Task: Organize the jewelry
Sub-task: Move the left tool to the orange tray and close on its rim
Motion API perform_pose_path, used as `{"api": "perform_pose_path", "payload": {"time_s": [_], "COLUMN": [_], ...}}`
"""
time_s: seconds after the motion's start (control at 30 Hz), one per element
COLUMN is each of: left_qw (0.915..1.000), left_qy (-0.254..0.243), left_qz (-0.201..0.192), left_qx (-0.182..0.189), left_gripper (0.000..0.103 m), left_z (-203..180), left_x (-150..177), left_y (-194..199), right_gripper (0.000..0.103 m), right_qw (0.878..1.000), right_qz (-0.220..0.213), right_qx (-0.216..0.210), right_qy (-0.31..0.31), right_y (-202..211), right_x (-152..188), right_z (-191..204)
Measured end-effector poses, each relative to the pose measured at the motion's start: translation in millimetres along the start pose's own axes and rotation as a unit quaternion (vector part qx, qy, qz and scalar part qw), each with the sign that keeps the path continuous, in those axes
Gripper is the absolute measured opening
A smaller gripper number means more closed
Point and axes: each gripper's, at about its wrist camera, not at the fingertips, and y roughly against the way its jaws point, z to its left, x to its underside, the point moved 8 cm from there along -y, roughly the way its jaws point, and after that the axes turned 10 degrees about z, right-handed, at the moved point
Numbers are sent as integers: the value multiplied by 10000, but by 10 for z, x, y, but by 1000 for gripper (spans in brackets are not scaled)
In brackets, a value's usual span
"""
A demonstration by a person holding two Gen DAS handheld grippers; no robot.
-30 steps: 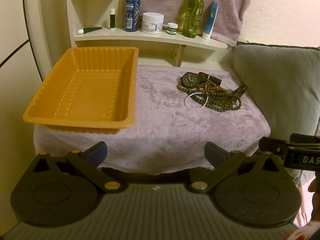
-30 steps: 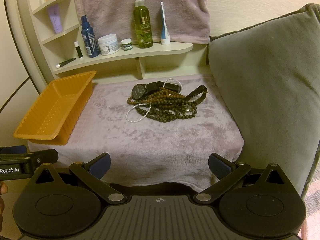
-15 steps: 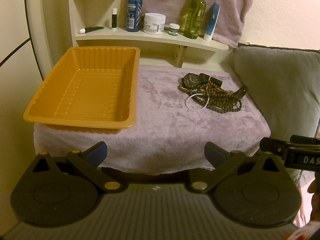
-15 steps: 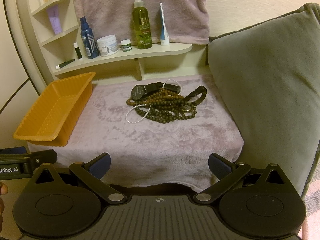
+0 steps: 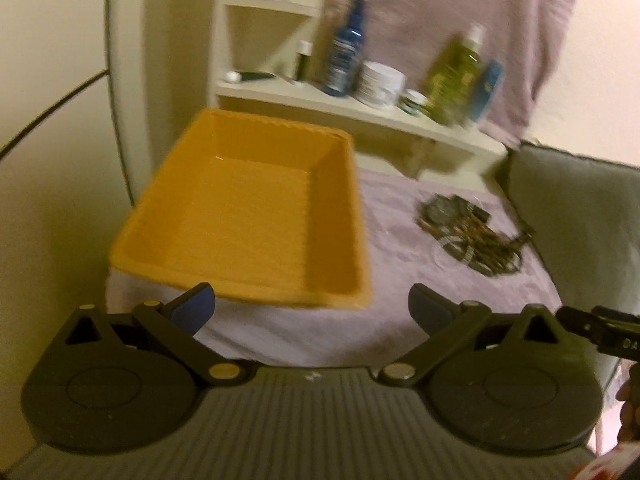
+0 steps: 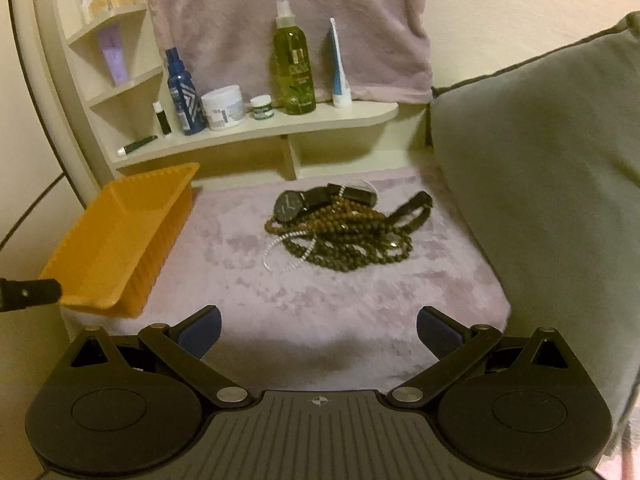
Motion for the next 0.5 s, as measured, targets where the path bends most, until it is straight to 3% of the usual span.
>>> {"api": "perform_pose_path", "payload": {"time_s": [0.13,0.33,0.5], "left_qw": [9998,9991,9995], "left_qy": [166,270,188], "left_qz": [-85,-95,149], "left_qx": [-118,-310,-213], "left_gripper": [94,91,84], "left_z": [421,970,1263], "left_x": [-139,-319,-427], "left_y": [6,-65,-261], "right_gripper": [103,103,103], "right_qw": [9999,9998,9998], "right_qz": [-64,-152,-113], "right_qx": [-93,23,129], "right_qy": [-51,-137,-110], "right_y": [-93,-211,-317], "right_x": [-84,-195,-236], "right_z": [39,66,107]}}
